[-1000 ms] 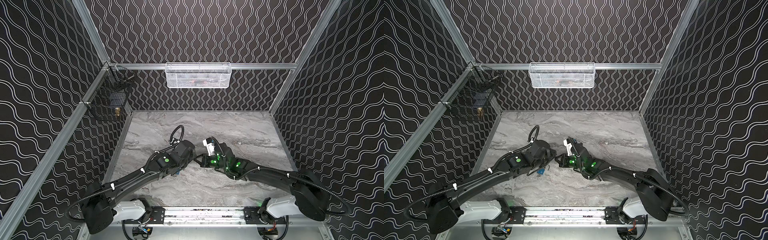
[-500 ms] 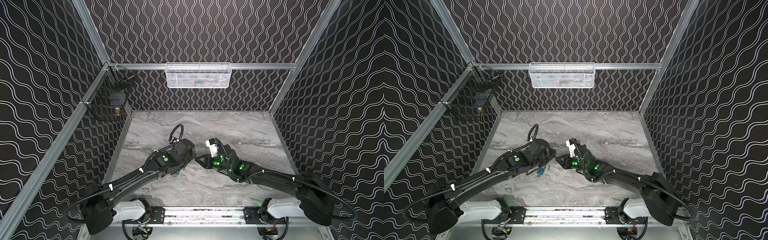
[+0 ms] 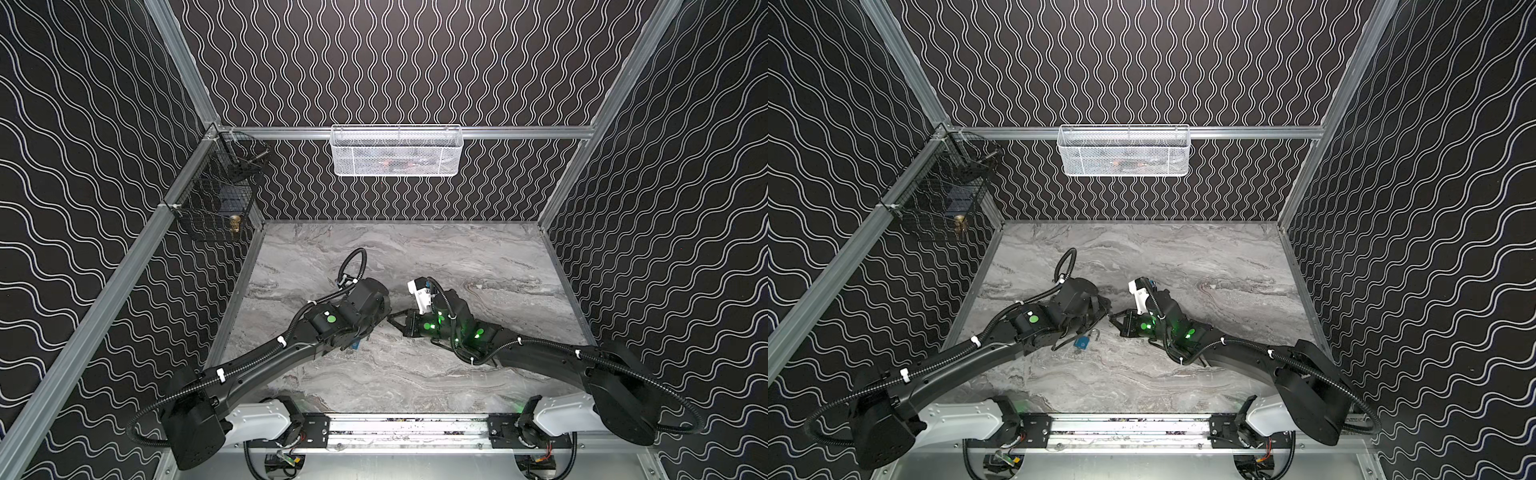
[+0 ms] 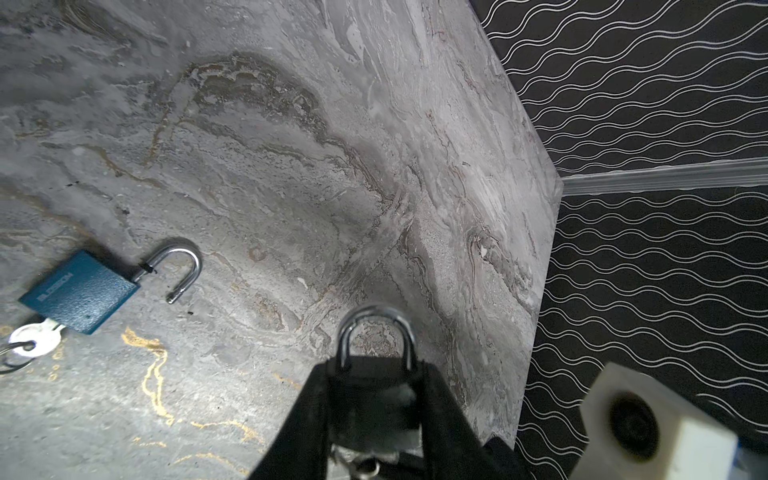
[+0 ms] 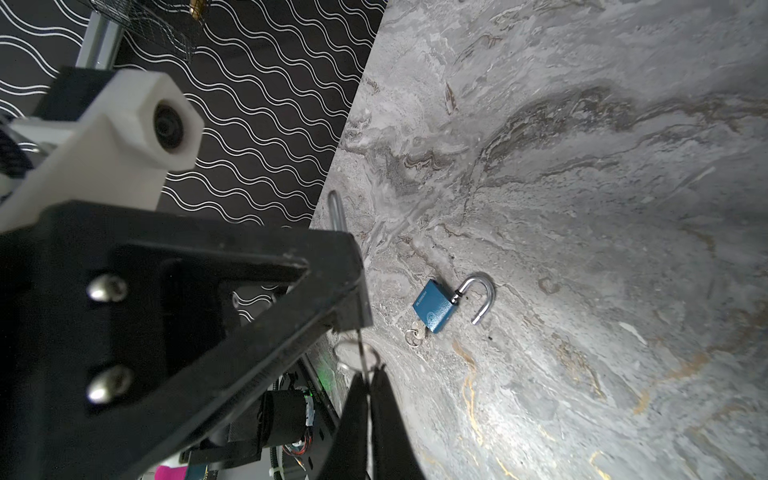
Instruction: Unlock with the key
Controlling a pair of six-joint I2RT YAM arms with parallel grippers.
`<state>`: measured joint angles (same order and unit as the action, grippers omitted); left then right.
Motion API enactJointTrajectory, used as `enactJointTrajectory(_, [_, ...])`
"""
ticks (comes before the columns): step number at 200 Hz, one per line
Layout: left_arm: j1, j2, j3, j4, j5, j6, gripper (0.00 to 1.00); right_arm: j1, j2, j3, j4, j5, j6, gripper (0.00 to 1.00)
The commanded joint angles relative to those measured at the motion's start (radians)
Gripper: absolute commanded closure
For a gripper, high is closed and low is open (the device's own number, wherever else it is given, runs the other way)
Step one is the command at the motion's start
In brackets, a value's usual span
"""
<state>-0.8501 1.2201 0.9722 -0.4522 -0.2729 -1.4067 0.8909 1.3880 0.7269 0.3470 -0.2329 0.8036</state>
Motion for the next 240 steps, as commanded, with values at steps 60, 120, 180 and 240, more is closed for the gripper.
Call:
enactJointTrajectory(60, [-0.018,-0.017,-0.015,0.069,0.061,-0.007,1.0,0.0,0.025,0.058,0.014,0.066,-0.016,0.95])
enactJointTrajectory(120, [0.043,-0.025,0.0,0.06,0.008,0.034,1.0,0.002,0.005,0.047,-0.005,-0.025,-0.076,0.86])
enactJointTrajectory(180, [0.046,-0.036,-0.007,0.086,-0.025,0.047,1.0,0.0,-0.068,0.006,-0.025,-0.033,-0.052,0.71])
enactJointTrajectory(240, [0.046,-0.042,-0.011,0.093,-0.027,0.05,1.0,-0.019,-0.082,0.033,-0.071,0.022,0.11,0.59])
